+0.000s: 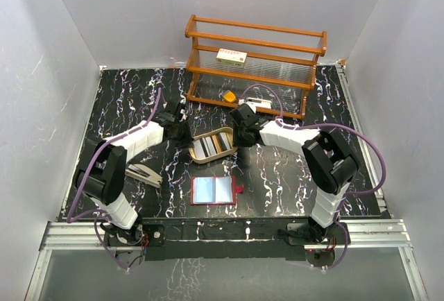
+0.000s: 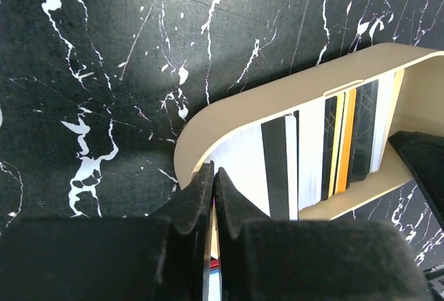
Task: Put the credit cards into the card holder
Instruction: Adjust the storage box at the center of the board, then adjust the credit card in the storage box.
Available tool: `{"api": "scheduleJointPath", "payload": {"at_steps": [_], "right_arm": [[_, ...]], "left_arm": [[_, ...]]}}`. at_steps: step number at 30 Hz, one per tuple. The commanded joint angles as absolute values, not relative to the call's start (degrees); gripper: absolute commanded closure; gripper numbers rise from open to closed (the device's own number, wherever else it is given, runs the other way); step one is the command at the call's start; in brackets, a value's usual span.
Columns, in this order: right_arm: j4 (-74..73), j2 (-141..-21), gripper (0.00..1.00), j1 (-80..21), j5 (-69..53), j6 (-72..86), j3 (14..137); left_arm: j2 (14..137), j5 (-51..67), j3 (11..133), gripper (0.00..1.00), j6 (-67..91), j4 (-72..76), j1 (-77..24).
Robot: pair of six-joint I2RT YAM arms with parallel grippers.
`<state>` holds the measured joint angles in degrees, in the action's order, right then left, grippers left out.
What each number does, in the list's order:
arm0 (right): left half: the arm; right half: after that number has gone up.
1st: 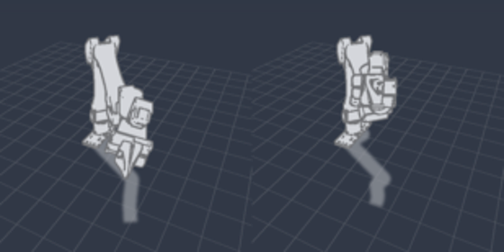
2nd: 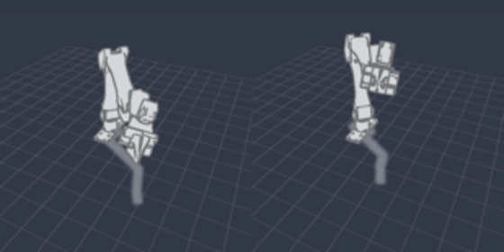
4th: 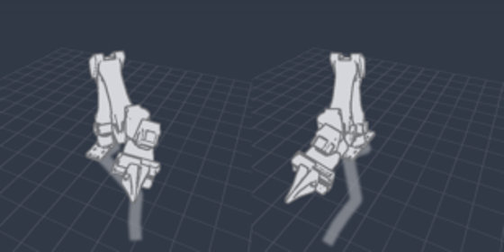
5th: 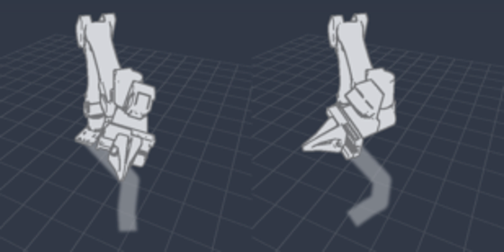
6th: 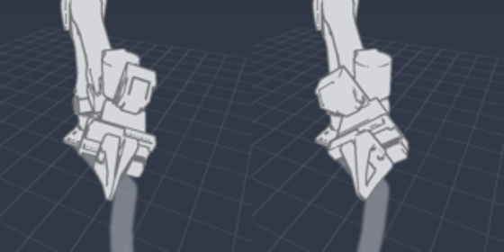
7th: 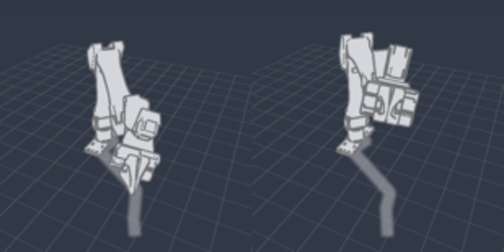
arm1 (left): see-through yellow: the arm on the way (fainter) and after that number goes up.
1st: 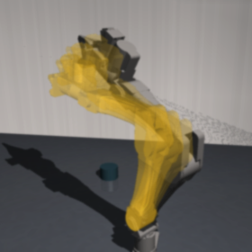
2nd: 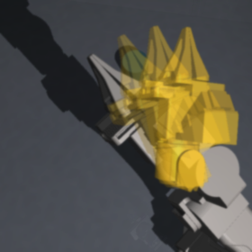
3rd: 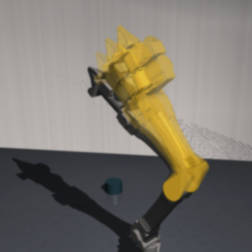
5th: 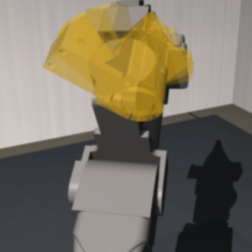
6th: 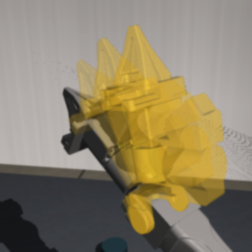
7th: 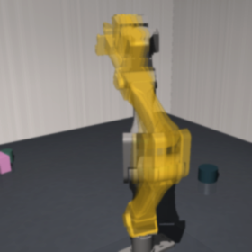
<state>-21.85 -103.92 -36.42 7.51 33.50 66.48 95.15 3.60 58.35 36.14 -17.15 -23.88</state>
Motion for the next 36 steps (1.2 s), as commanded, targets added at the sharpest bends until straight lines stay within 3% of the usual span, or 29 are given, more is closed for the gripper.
{"api": "scheduleJointPath", "payload": {"at_steps": [1, 26, 36], "right_arm": [[-20.14, -100.69, 0.77, -36.36, 9.6, 32.65, 65.79], [-13.34, -103.47, 0.83, -39.77, 7.9, 33.12, 62.48], [-11.88, -100.12, 0.79, -39.77, 2.83, 32.52, 63.83]], "left_arm": [[93.43, 2.3, 56.35, 0.98, 36.69, -18.9, -23.29], [101.14, 4.88, 54.99, 0.96, 45.77, -9.87, -29.11], [101.38, 6.07, 53.29, 0.95, 47.45, -7.06, -29.33]]}}
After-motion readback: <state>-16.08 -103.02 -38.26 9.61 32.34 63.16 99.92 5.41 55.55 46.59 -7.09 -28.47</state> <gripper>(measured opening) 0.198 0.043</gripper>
